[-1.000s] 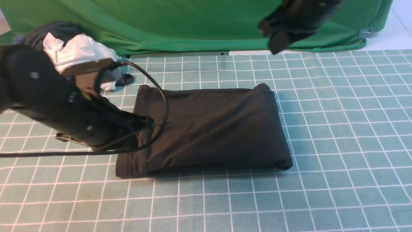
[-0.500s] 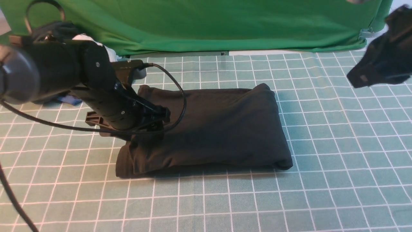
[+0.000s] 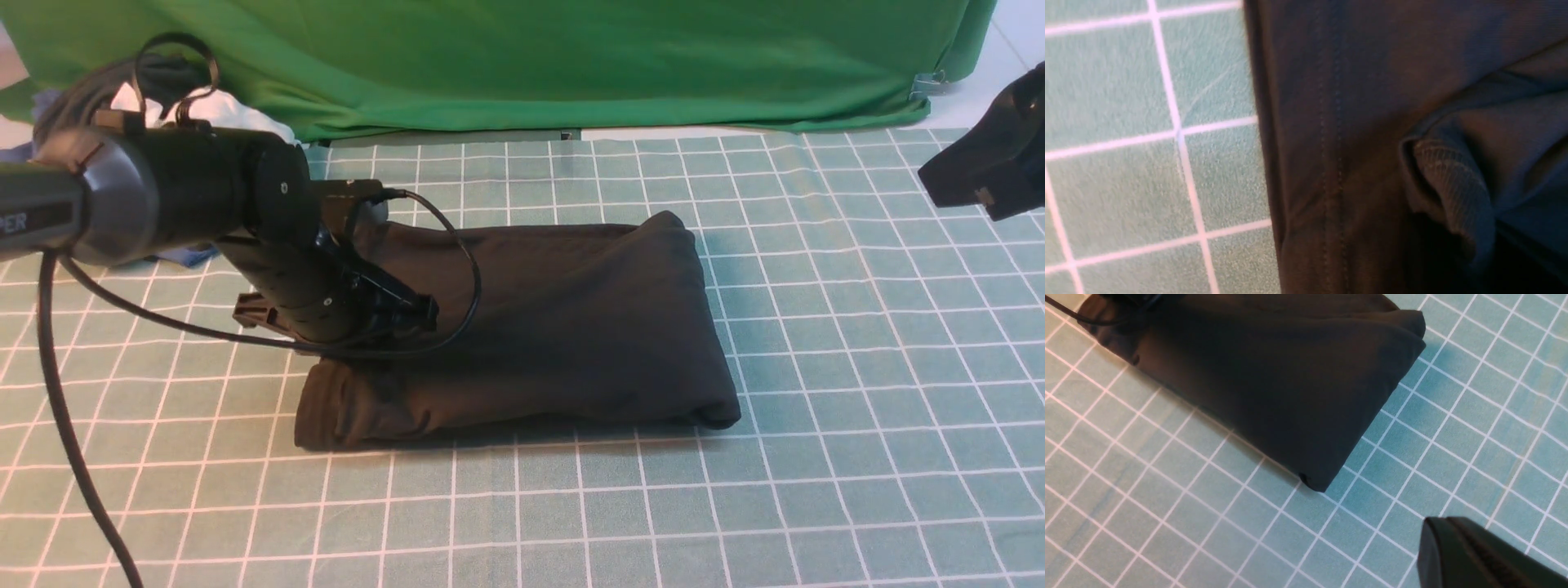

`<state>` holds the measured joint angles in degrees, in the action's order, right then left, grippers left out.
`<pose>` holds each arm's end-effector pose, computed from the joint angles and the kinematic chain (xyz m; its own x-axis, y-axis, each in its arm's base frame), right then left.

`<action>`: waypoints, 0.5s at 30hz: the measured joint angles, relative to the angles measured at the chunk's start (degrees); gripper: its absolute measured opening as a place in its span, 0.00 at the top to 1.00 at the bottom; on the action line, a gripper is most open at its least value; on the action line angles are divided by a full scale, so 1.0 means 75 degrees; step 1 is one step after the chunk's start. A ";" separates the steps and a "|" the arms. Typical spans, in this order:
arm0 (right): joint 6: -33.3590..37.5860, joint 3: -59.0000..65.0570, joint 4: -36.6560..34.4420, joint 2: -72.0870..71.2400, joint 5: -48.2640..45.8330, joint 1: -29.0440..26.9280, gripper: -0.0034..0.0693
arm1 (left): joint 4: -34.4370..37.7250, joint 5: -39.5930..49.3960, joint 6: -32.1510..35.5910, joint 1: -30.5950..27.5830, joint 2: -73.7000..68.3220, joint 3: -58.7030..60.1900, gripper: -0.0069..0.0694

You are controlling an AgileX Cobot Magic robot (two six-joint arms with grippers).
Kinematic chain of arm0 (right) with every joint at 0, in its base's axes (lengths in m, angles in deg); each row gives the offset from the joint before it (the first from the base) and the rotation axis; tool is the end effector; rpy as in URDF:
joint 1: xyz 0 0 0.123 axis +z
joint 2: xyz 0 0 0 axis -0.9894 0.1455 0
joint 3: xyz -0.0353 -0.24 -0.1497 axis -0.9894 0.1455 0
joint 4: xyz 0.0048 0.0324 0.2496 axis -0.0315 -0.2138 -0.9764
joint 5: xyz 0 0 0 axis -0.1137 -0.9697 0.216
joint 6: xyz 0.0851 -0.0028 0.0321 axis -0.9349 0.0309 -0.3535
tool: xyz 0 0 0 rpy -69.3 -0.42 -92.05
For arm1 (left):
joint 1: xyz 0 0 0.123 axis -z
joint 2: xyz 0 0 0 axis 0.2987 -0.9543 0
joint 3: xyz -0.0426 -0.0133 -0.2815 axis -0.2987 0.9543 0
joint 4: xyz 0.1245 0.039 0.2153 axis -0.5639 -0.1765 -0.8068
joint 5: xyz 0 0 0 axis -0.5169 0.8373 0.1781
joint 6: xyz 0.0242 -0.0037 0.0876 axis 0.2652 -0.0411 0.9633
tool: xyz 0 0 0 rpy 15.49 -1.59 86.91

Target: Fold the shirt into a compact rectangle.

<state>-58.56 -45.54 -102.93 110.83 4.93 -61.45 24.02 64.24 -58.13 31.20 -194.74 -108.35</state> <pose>0.2211 0.1031 0.4091 -0.6114 -0.4391 -0.6583 -0.6099 0.7915 0.0386 0.3514 -0.0933 0.1802 -0.9594 0.0817 -0.2699 0.1157 0.9868 -0.1129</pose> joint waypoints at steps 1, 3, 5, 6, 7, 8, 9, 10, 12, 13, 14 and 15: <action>0.0000 0.0004 0.0009 0.0000 0.0000 0.0000 0.95 | -0.0014 0.0137 0.0055 0.0000 0.0021 -0.0092 0.83; 0.0000 0.0010 0.0009 0.0000 0.0000 0.0000 0.95 | -0.0039 0.0238 0.0127 0.0000 0.0063 -0.0180 0.85; 0.0000 0.0047 0.0009 0.0000 0.0000 0.0000 0.95 | -0.0139 0.0360 0.0161 0.0000 0.0312 -0.0346 0.85; 0.0000 0.0047 0.0009 0.0000 0.0000 0.0000 0.95 | -0.0201 0.0384 0.0167 0.0000 0.0426 -0.0400 0.85; 0.0000 0.0047 0.0009 0.0000 0.0000 0.0000 0.95 | -0.0288 0.0384 0.0167 0.0000 0.0510 -0.0444 0.85; 0.0000 0.0047 0.0009 0.0000 0.0000 0.0000 0.95 | -0.0444 0.0384 0.0167 0.0000 0.0602 -0.0476 0.85; 0.0000 0.0047 0.0009 0.0000 0.0000 0.0000 0.95 | -0.0646 0.0384 0.0167 0.0000 0.0663 -0.0485 0.85; 0.0000 0.0047 0.0009 0.0000 0.0000 0.0000 0.95 | -0.0773 0.0384 0.0175 0.0000 0.0690 -0.0494 0.85; 0.0000 0.0047 0.0009 0.0000 0.0000 0.0000 0.95 | -0.1127 0.0425 0.0175 0.0000 0.0689 -0.0494 0.85; 0.0000 0.0047 0.0009 0.0000 0.0000 0.0000 0.95 | -0.1246 0.0437 0.0175 0.0000 0.0647 -0.0494 0.85; 0.0000 0.0047 0.0009 0.0000 0.0000 0.0000 0.95 | -0.1312 0.0430 0.0175 0.0000 0.0600 -0.0502 0.85; 0.0000 0.0047 0.0009 0.0000 0.0000 0.0000 0.95 | -0.1346 0.0429 0.0175 0.0000 0.0528 -0.0502 0.85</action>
<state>-58.56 -45.18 -102.86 110.83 4.93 -61.45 13.92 67.46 -56.82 31.20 -190.79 -112.11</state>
